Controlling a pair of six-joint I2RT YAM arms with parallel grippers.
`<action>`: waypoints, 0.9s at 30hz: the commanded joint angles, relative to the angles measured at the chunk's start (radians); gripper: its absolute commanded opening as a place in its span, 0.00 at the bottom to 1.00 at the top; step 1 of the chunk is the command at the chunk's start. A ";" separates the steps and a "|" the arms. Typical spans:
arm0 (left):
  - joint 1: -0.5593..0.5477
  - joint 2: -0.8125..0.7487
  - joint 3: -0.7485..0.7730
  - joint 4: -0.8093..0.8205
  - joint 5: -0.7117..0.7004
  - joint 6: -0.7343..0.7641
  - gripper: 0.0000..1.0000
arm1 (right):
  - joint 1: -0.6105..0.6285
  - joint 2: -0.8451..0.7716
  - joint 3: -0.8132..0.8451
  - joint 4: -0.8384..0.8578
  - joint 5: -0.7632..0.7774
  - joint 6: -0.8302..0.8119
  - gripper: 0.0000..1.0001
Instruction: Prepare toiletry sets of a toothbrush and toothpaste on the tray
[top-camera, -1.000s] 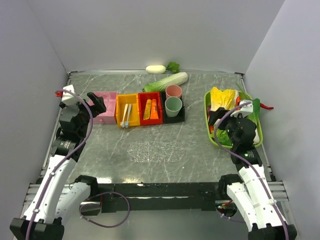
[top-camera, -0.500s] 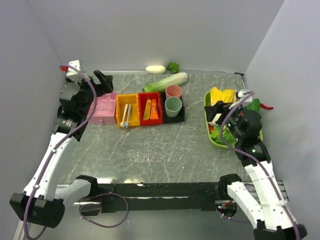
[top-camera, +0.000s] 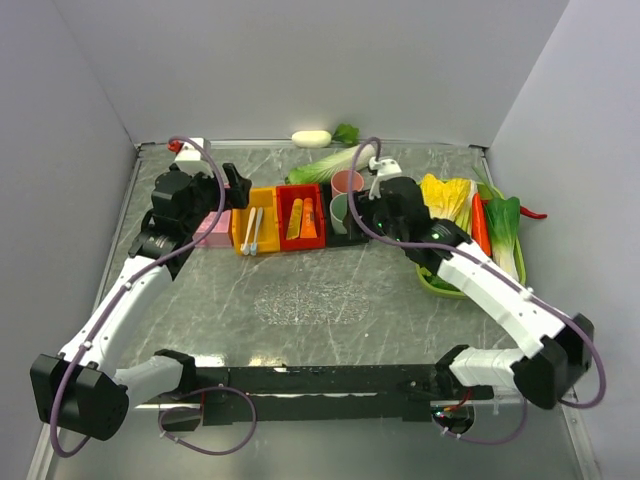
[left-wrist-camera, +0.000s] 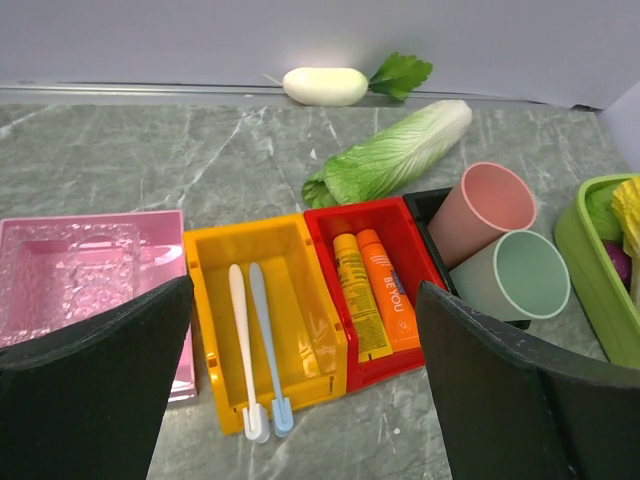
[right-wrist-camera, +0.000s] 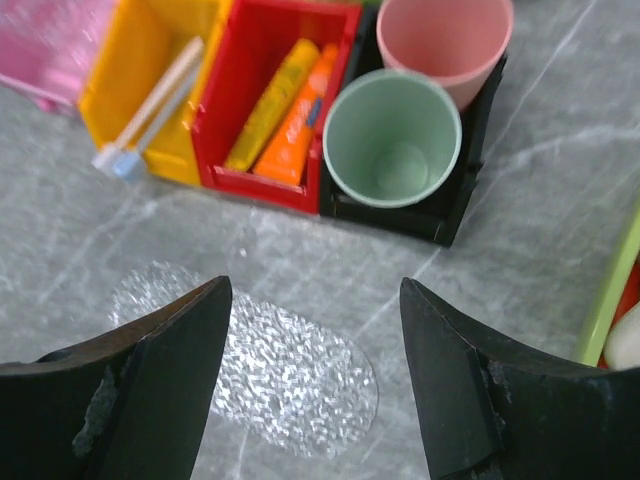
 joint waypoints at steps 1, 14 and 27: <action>0.000 -0.004 -0.006 0.087 0.092 -0.012 0.97 | -0.040 0.059 0.083 -0.050 -0.058 0.023 0.72; -0.006 -0.013 -0.008 0.087 0.062 -0.035 0.97 | -0.229 0.247 0.204 -0.135 -0.167 -0.037 0.56; -0.006 0.004 0.006 0.077 0.073 -0.036 0.99 | -0.123 0.485 0.369 -0.204 0.097 -0.023 0.48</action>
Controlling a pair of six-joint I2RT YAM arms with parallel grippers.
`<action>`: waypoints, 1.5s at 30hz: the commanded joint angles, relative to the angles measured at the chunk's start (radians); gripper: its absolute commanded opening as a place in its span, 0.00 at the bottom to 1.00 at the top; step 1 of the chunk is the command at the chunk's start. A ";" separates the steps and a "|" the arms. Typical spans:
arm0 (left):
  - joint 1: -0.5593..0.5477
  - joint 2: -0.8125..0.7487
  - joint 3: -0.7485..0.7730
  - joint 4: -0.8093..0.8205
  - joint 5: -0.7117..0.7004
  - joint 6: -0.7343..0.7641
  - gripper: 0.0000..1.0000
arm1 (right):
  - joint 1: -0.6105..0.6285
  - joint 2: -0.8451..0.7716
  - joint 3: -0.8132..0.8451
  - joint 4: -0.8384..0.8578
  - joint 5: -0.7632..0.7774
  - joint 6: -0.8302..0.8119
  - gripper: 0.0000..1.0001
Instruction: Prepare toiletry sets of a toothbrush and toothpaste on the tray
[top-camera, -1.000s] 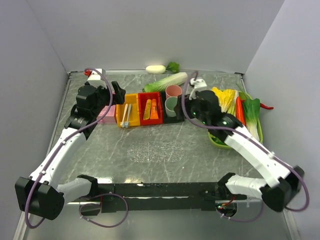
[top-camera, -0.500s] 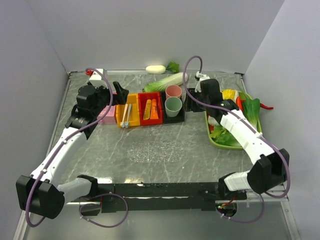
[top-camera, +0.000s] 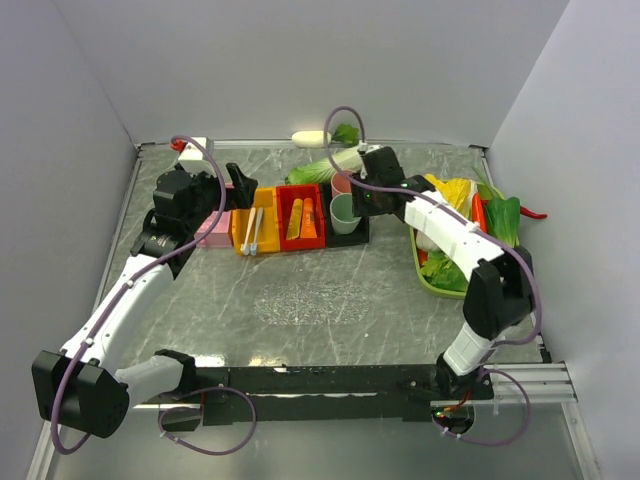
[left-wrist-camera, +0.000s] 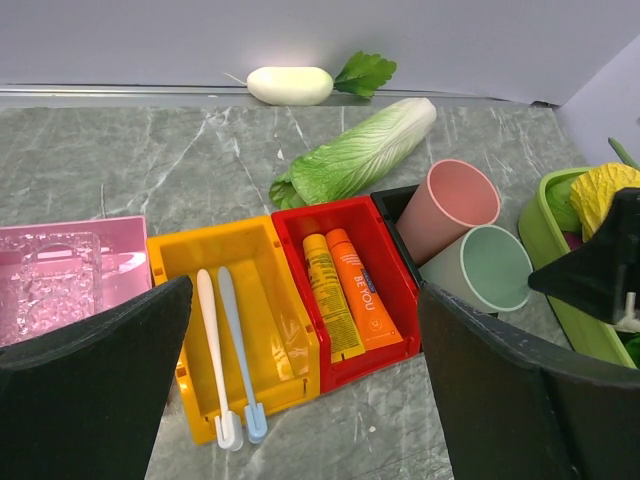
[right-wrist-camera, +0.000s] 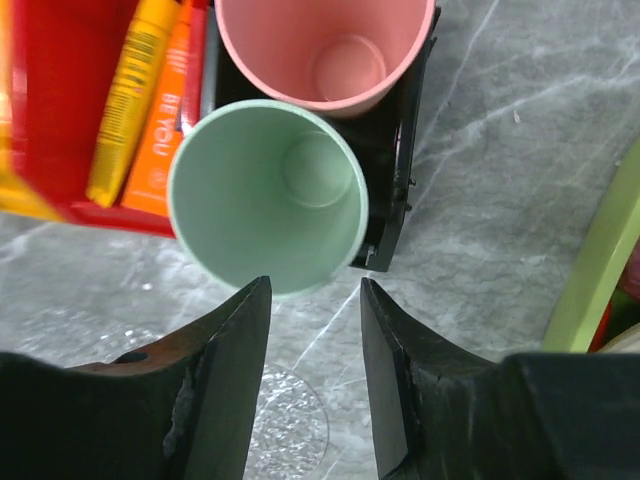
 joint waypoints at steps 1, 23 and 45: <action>-0.003 -0.010 0.010 0.042 -0.003 -0.003 0.99 | 0.038 0.047 0.081 -0.038 0.166 0.018 0.47; -0.003 -0.011 0.010 0.039 -0.003 -0.005 0.99 | 0.002 0.168 0.119 0.029 0.148 0.062 0.30; -0.003 -0.014 0.011 0.037 -0.014 -0.003 0.99 | -0.003 0.103 0.116 0.023 0.112 0.081 0.00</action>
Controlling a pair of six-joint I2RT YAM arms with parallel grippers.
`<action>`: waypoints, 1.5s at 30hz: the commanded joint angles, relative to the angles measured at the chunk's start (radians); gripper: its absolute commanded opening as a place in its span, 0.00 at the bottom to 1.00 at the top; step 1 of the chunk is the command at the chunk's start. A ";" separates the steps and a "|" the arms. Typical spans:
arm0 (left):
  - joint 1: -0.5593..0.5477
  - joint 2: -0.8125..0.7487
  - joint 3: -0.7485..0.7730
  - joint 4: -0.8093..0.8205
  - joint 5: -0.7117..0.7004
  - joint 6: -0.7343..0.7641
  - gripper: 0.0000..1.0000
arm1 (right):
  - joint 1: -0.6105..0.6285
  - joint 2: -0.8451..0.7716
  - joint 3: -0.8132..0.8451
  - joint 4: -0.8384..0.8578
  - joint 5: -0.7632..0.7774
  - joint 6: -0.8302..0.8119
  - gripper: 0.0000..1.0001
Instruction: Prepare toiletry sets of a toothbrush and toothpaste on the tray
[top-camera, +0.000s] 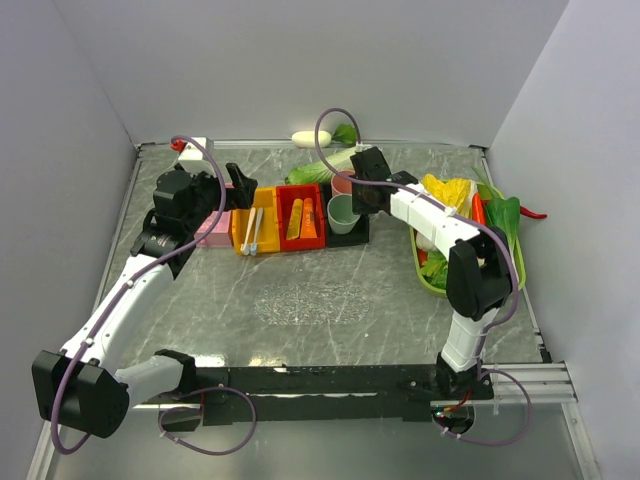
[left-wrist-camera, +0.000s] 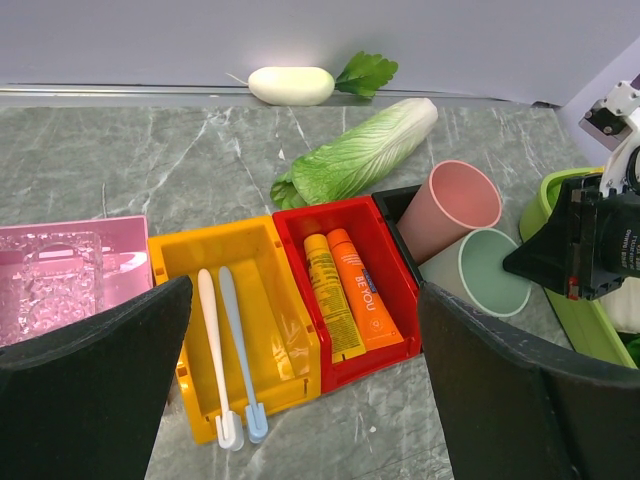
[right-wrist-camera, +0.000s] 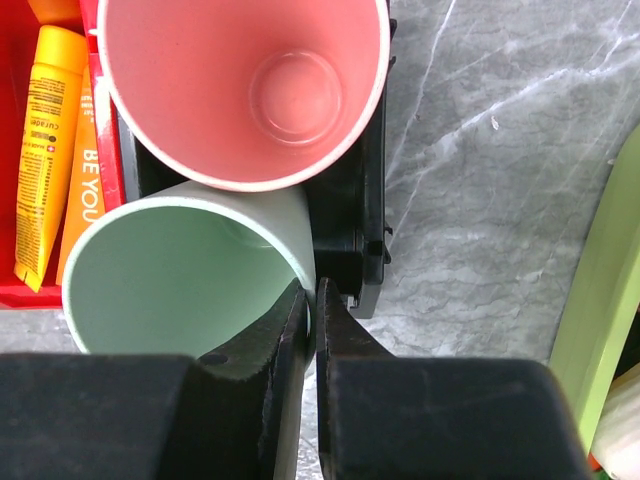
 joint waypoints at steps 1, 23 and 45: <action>-0.003 -0.014 0.011 0.038 -0.010 -0.004 0.99 | -0.006 -0.074 0.032 0.016 -0.015 0.014 0.00; -0.003 -0.040 -0.004 0.047 -0.047 -0.008 0.99 | 0.031 -0.419 -0.117 0.006 -0.027 -0.035 0.00; -0.020 -0.060 -0.039 0.067 -0.059 -0.002 0.98 | 0.118 -0.731 -0.167 -0.480 -0.202 -0.071 0.00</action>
